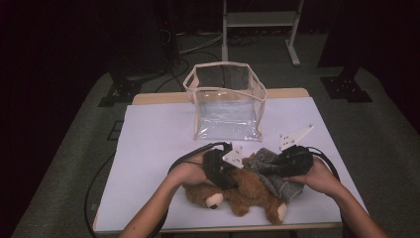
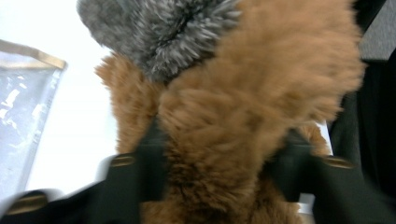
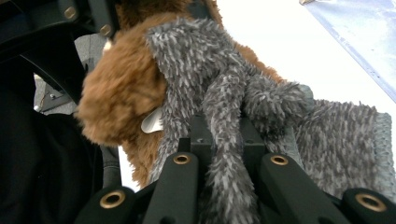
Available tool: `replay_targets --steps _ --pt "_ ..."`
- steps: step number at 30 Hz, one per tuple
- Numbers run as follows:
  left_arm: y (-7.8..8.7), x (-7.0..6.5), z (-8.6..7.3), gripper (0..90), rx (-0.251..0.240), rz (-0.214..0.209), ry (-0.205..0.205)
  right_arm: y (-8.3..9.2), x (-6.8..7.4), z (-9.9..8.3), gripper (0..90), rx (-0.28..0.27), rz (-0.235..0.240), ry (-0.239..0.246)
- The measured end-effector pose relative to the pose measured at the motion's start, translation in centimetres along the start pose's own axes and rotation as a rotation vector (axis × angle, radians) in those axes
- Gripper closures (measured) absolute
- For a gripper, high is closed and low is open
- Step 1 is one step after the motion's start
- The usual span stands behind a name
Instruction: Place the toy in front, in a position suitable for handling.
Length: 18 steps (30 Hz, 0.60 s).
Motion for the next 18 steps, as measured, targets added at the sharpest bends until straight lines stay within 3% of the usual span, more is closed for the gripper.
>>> replay_targets --steps 1,2,6,12,15,18 --pt "0.4 0.4 0.1 60.5 -0.021 0.027 -0.002 0.1 -0.1 0.0 80.6 -0.006 -0.003 -0.002" --pt "0.4 0.4 0.1 65.9 -0.021 0.027 -0.002 0.3 -0.5 0.2 80.5 -0.018 -0.017 -0.009" --pt "0.8 1.5 0.2 71.2 -0.048 0.062 -0.006 0.6 -1.2 0.8 80.5 -0.029 -0.019 -0.027" --pt "1.5 3.9 1.0 71.9 -0.066 0.115 0.001 1.2 -2.9 2.6 80.6 -0.033 -0.042 -0.032" --pt "2.0 5.5 1.5 71.8 -0.072 0.164 -0.017 1.8 -4.3 3.8 80.6 -0.059 -0.050 -0.051" --pt "2.2 6.5 1.5 71.6 -0.074 0.183 -0.025 1.7 -4.8 4.2 80.6 -0.060 -0.052 -0.054"
Point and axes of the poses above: each handheld gripper's, and its own axes: y roughly backward along the jaws, z roughly out of its top, x roughly to its left, the point moved 7 cm from there along -y, roughly forward along the jaws, and after that the axes turned 1 degree about -y, right-handed, at the moved point
